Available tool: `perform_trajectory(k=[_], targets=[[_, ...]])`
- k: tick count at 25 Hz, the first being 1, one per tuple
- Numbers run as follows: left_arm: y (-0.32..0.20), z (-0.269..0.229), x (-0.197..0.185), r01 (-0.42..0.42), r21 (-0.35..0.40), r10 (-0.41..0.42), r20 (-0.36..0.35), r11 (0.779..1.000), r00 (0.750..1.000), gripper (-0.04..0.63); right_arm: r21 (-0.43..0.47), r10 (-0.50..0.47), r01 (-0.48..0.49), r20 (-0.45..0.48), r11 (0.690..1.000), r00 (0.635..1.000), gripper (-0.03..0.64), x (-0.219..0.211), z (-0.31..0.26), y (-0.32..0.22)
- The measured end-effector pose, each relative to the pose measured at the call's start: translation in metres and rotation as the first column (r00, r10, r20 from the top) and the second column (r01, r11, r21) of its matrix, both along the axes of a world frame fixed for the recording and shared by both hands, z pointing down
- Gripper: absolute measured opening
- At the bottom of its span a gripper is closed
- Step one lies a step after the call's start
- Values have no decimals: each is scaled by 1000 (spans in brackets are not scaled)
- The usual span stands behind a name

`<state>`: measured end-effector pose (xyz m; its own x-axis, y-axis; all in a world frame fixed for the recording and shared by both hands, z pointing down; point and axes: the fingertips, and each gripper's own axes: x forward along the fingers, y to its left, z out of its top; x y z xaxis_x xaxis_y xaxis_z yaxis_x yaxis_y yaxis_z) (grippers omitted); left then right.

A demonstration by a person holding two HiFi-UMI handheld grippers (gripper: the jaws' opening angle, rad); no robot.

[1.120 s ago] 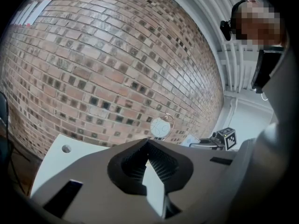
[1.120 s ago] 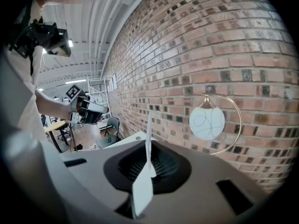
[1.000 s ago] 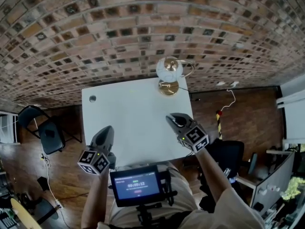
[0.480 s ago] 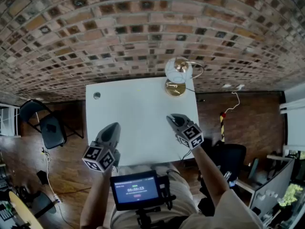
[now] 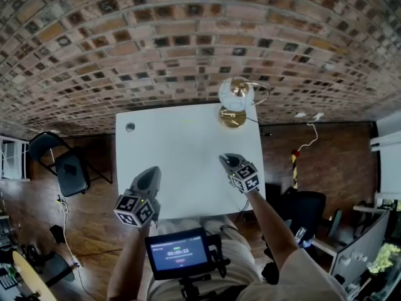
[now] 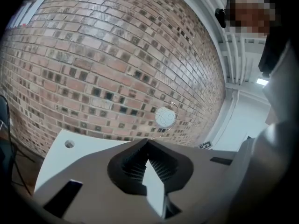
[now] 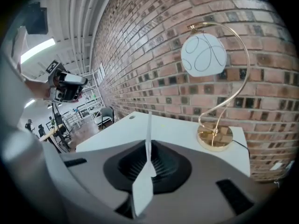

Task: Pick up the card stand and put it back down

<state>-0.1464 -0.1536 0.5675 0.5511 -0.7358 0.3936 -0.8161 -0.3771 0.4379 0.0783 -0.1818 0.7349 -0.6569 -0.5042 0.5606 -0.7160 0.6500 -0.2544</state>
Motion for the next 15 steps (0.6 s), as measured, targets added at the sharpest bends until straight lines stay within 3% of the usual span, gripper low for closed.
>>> perform_trajectory(k=[15], targets=[[28, 6, -1, 53, -28, -54, -28, 998, 998, 0, -125, -2, 3, 8, 992, 1000, 26, -3, 93, 8]])
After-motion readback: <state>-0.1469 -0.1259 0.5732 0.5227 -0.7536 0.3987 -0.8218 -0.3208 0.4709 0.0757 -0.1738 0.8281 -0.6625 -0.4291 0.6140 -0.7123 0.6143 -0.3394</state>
